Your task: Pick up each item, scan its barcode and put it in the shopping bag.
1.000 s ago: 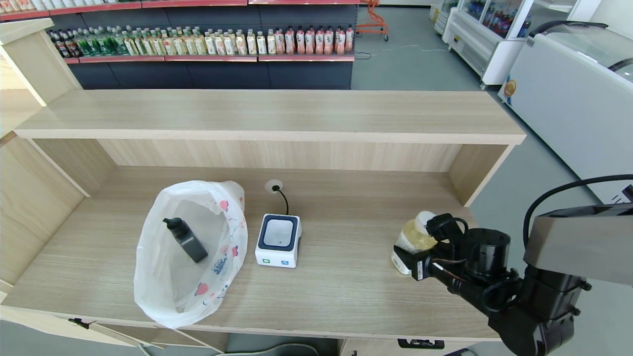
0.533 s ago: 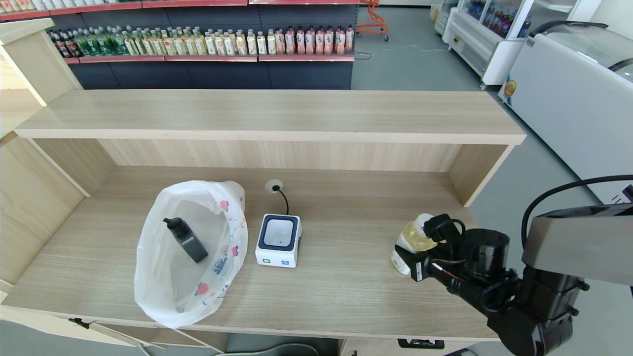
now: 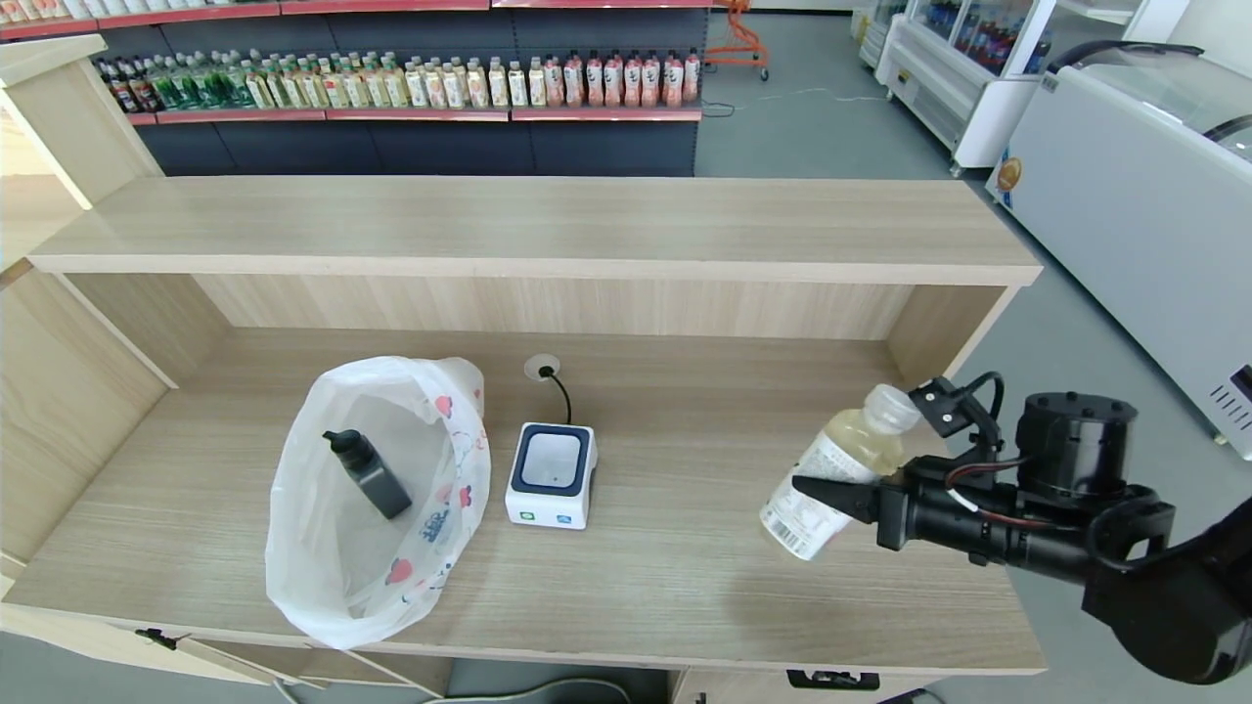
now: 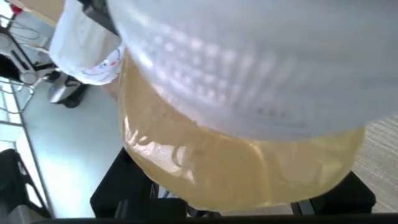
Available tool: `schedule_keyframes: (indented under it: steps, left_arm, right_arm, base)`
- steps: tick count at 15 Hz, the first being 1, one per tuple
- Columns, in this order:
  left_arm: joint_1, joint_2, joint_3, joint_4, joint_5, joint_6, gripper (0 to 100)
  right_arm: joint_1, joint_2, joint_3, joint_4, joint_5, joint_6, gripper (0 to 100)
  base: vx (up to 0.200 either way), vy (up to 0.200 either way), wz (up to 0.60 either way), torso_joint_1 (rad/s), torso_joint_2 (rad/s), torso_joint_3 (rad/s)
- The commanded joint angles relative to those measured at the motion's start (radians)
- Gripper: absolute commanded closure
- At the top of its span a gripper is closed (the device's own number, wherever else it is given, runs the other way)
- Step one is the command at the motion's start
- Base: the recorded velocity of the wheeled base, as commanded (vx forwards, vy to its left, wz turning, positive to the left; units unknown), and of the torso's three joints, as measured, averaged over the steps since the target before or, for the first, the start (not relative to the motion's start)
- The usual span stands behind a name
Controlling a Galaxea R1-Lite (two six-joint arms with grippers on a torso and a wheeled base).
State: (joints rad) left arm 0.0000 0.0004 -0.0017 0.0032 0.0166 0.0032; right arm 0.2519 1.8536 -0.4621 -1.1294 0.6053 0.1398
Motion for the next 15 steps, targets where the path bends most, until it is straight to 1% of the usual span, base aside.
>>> schedule_keyframes:
  steps: [1, 3, 4, 5, 8, 10, 11, 15]
  left_arm:
    - [0.0, 0.0, 0.0, 0.0, 0.0, 0.0, 0]
    - [0.0, 0.0, 0.0, 0.0, 0.0, 0.0, 0]
    - [0.0, 0.0, 0.0, 0.0, 0.0, 0.0, 0]
    - [0.0, 0.0, 0.0, 0.0, 0.0, 0.0, 0]
    - [0.0, 0.0, 0.0, 0.0, 0.0, 0.0, 0]
    - [0.0, 0.0, 0.0, 0.0, 0.0, 0.0, 0]
    - [0.0, 0.0, 0.0, 0.0, 0.0, 0.0, 0]
    - [0.0, 0.0, 0.0, 0.0, 0.0, 0.0, 0]
  right_arm:
    - [0.009, -0.128, 0.042, 0.023, 0.068, 0.029, 100]
    - [0.018, -0.154, 0.063, 0.049, 0.126, 0.032, 100]
    - [0.033, -0.188, 0.063, 0.111, 0.183, 0.037, 100]
    - [0.041, -0.198, 0.056, 0.148, 0.203, 0.038, 100]
    - [0.099, -0.226, 0.048, 0.166, 0.226, 0.057, 100]
    - [0.139, -0.266, 0.031, 0.172, 0.258, 0.161, 100]
    - [0.161, -0.28, 0.023, 0.189, 0.26, 0.19, 100]
    - [0.217, -0.317, 0.025, 0.286, 0.257, 0.198, 100]
  base:
    - [0.0, 0.0, 0.0, 0.0, 0.0, 0.0]
    - [0.0, 0.0, 0.0, 0.0, 0.0, 0.0]
    - [0.0, 0.0, 0.0, 0.0, 0.0, 0.0]
    - [0.0, 0.0, 0.0, 0.0, 0.0, 0.0]
    - [0.0, 0.0, 0.0, 0.0, 0.0, 0.0]
    - [0.0, 0.0, 0.0, 0.0, 0.0, 0.0]
    - [0.0, 0.0, 0.0, 0.0, 0.0, 0.0]
    - [0.0, 0.0, 0.0, 0.0, 0.0, 0.0]
